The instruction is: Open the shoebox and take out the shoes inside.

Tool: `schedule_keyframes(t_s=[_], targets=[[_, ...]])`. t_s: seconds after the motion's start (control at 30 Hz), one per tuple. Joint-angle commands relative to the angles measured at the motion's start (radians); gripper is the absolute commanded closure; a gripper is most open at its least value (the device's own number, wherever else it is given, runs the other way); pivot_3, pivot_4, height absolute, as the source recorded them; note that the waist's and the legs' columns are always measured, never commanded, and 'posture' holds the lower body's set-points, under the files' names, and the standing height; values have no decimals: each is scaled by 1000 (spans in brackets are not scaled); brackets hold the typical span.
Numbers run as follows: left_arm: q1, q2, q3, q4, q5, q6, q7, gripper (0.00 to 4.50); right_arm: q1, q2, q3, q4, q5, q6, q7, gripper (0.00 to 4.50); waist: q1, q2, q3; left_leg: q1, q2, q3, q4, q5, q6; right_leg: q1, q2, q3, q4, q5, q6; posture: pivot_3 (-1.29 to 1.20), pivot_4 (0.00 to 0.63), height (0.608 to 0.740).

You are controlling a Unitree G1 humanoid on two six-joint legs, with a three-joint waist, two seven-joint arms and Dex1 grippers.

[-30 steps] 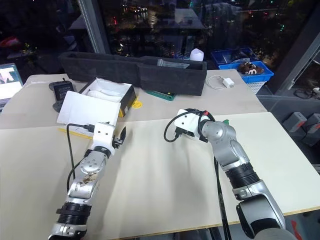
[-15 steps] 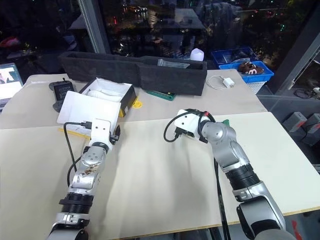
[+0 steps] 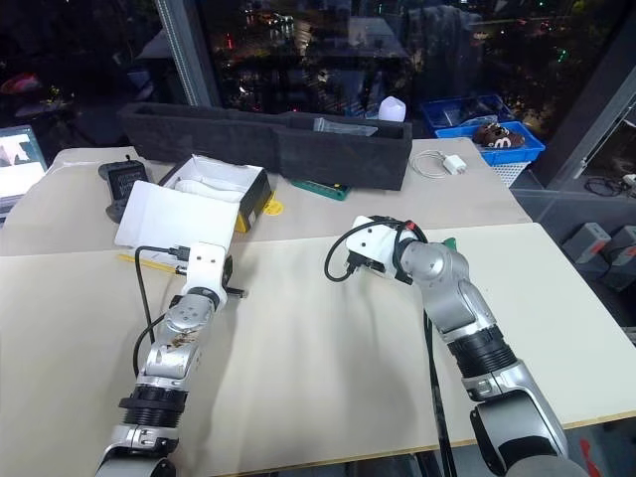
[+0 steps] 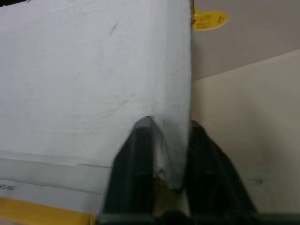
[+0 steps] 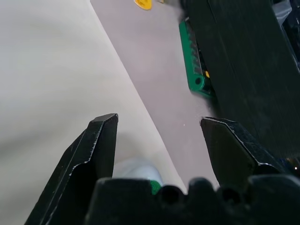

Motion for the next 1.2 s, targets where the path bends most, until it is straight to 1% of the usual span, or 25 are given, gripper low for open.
schedule_keyframes(t_s=[0.03,0.13,0.17,0.2,0.3,0.33,0.4,0.43,0.47,0.5,0.6,0.67,0.73,0.8,0.83,0.97,1.0,1.07,1.13,1.2], targets=[[-4,0,-7,-41,1,5,-10,4486,4,-2,-23,-47,7,14,-13,1108,0,0,0,0,0,0,0,0,0,0,0,0,0,0,0,0,150,732],[-6,15,-10,-79,-20,11,-57,4486,8,-1,-21,-53,7,19,-15,1108,0,0,0,0,0,0,0,0,0,0,0,0,0,0,0,0,150,732],[-4,33,-10,-108,-32,20,-92,4486,9,0,-21,-57,7,22,-14,1108,0,0,0,0,0,0,0,0,0,0,0,0,0,0,0,0,150,732],[-3,58,-9,-137,-41,26,-128,4486,8,0,-22,-60,8,25,-14,1108,-1,0,0,0,0,0,0,0,0,0,0,0,0,0,0,0,150,732],[2,198,4,-228,-92,31,-309,4486,7,4,-30,-73,19,36,-12,1108,-3,0,0,-1,0,0,0,0,0,-1,0,0,0,0,0,0,150,732],[10,273,25,-267,-149,37,-421,4486,5,8,-35,-78,27,41,-12,1108,-8,-1,1,-1,0,0,0,0,0,-2,0,0,0,0,0,0,150,732],[24,386,53,-321,-234,53,-574,4486,4,12,-41,-85,38,47,-11,1108,-11,-1,1,-2,2,0,0,0,0,-3,2,1,0,0,0,0,150,732],[34,465,78,-337,-262,56,-653,4486,3,15,-45,-85,47,48,-9,1108,-10,-1,1,-2,2,0,0,0,0,-4,2,0,0,0,-1,0,150,732],[60,584,132,-340,-289,60,-757,4486,-1,18,-45,-75,51,43,-8,1108,-13,-2,1,-3,3,0,0,0,0,-4,2,0,-1,0,-1,0,150,732],[82,682,186,-341,-318,80,-842,4486,-7,20,-44,-63,54,37,-7,1108,-17,-3,2,-3,3,0,-1,0,0,-4,2,0,1,-1,-1,0,150,732],[175,858,299,-351,-387,101,-1002,4486,-25,19,-38,-31,65,17,-6,1108,-24,-2,2,-4,4,0,-1,0,0,-5,3,-1,-1,-1,-2,0,150,732],[261,927,370,-361,-413,94,-1097,4486,-40,18,-34,-7,70,2,-4,1108,-25,-2,2,-4,3,1,-2,0,0,-5,1,-1,-3,-2,-3,0,150,732],[381,957,464,-388,-435,109,-1192,4486,-60,18,-32,23,73,-18,-2,1108,-28,-1,3,-4,2,2,-2,-1,-1,-5,-1,-1,-3,-5,-6,0,150,732],[479,959,532,-410,-435,104,-1239,4486,-79,18,-33,50,76,-35,0,1108,-29,-1,3,-4,3,3,-2,-1,-1,-5,-1,-1,-3,-5,-6,0,150,732],[522,952,557,-421,-427,96,-1253,4486,-86,17,-32,61,77,-42,0,1108,-28,-2,3,-4,3,3,-2,-1,-1,-6,-1,-1,-3,-6,-7,0,150,732],[756,867,652,-510,-390,55,-1307,4486,-127,10,-28,125,80,-84,3,1108,-30,-1,3,-4,5,3,-2,-1,-1,-6,-1,-3,-2,-6,-8,0,150,732],[790,856,664,-520,-385,51,-1313,4486,-133,7,-27,135,82,-92,3,1108,-32,-1,3,-4,4,4,-2,-1,-1,-6,-1,-3,-2,-6,-8,0,150,732],[896,838,680,-492,-318,-34,-1335,4486,-149,6,-23,156,85,-108,8,1108,-33,-1,3,-4,5,4,-3,-1,-1,-6,-1,-3,-2,-6,-8,0,150,732],[951,829,695,-466,-286,-97,-1343,4486,-160,6,-20,170,88,-122,13,1108,-36,-1,3,-3,5,4,-3,-1,-1,-7,0,-3,-2,-7,-9,0,150,732],[946,830,701,-449,-293,-115,-1330,4486,-166,7,-17,179,91,-131,17,1108,-33,-1,3,-2,5,4,-4,-1,-1,-7,0,-3,-1,-8,-11,0,150,732]])
